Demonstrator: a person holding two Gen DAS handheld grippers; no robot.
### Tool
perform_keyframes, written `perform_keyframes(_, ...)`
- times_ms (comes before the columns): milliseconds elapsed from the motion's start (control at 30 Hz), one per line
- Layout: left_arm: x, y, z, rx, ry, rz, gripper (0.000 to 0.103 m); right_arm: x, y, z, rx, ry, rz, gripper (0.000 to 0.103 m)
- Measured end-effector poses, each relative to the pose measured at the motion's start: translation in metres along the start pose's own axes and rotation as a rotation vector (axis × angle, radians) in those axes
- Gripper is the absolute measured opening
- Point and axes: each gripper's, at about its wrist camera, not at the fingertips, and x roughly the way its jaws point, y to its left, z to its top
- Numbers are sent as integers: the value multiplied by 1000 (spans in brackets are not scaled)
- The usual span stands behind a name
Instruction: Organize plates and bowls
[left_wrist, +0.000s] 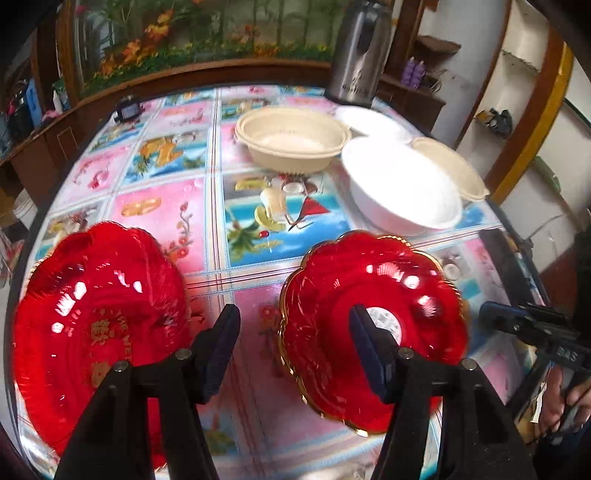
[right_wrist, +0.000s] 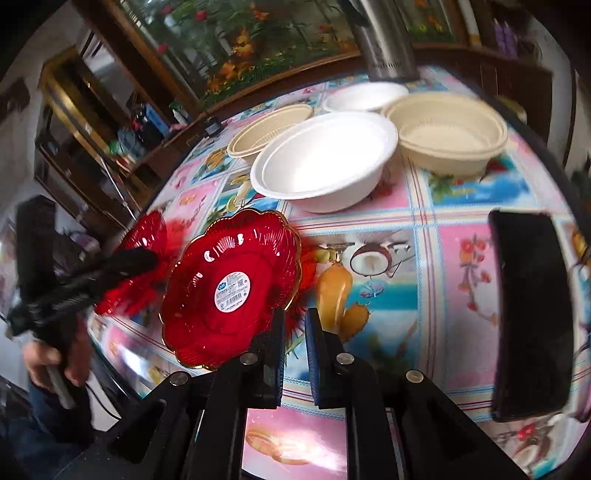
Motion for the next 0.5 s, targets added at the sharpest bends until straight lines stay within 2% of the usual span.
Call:
perform_keyframes(200,21,-3,1,7,48,33,58,17,2,4,23,21,53,11)
perform_keyframes(267,26,-9,0,25,59,32,44,23,4,4,33,32,64,12)
perform_keyframes(333,26,-15,-3,44,47,64,40,28,5,3,35,36,70,13)
perform_keyframes(500,20,-17,-7,40,29,35,39,29,17,1,-25,14,-24,13)
